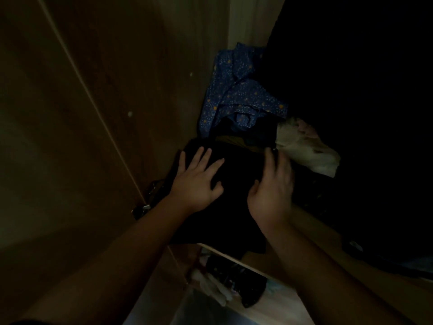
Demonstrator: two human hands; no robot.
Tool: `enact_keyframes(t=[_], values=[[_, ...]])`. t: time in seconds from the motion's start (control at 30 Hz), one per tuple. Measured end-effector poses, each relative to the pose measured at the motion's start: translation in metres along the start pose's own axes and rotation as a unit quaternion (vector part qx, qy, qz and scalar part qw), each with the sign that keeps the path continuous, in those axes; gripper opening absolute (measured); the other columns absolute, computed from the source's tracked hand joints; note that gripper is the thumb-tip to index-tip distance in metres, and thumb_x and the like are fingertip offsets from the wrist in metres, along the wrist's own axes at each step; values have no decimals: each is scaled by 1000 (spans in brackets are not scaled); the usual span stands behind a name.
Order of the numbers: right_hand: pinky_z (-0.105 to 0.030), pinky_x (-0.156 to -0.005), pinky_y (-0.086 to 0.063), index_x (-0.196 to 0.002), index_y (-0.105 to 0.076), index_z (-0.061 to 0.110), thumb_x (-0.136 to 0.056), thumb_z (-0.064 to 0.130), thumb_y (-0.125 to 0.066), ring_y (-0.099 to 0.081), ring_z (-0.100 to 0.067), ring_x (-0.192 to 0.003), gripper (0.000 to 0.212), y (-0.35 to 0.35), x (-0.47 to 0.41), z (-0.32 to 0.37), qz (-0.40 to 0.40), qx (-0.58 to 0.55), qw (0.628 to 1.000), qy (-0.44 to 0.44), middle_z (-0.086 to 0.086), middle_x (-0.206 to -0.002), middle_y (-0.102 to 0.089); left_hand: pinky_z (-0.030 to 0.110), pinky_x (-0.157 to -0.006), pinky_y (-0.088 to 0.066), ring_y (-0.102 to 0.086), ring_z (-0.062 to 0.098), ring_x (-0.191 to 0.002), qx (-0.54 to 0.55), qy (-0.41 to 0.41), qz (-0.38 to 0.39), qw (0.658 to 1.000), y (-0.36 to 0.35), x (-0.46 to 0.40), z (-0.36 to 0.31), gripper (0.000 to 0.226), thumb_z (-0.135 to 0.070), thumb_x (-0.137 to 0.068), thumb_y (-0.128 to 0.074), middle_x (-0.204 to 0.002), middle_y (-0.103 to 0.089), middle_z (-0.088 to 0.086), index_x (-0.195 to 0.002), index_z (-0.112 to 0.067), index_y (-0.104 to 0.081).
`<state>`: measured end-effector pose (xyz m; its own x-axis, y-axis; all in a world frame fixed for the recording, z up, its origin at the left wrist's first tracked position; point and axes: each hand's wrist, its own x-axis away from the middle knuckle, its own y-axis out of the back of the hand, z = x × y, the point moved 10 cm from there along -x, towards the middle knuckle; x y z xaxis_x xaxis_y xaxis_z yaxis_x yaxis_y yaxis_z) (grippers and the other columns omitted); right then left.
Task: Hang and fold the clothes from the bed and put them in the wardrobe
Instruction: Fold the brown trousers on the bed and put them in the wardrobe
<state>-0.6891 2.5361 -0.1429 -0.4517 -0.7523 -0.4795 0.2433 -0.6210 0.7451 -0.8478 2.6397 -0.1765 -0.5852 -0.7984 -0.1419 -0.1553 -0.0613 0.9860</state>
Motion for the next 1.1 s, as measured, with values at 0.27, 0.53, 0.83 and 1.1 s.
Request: enact_keyframes(t=[0.27,0.53,0.83,1.1], values=[[-52,-124,2,-161,-5,25,-90,74,-8,4,-29,-155,86,-87,-2,8,268,108,957,32,-9,-169,-1,49,-124,-3,7,19,-154,177,31,141,974,-42,-23,15,64,-48,-102,-33,-168,8,0,-155,-48,3],[-50,-124,-5,-159,-18,25,-98,61,-36,-7,-29,-153,73,-122,-10,-14,291,53,955,-23,-8,-167,-16,35,-122,1,-3,20,-153,235,76,159,956,-69,-42,26,57,-39,-103,-37,-168,-3,0,-156,-44,-18],[-46,-124,4,-161,-9,28,-101,61,-29,3,-23,-155,71,-104,-9,-9,322,48,945,-24,-3,-169,-4,47,-124,-2,4,21,-154,132,53,139,980,-44,-31,14,61,-49,-102,-32,-168,3,-1,-157,-45,-5],[-47,-124,-16,-155,-34,18,-101,41,-48,-16,-29,-152,60,-10,-2,6,207,-19,977,45,-10,-163,-29,51,-123,-2,-2,25,-154,88,1,76,993,13,4,-10,64,-47,-101,-40,-168,-7,2,-158,-35,-16]])
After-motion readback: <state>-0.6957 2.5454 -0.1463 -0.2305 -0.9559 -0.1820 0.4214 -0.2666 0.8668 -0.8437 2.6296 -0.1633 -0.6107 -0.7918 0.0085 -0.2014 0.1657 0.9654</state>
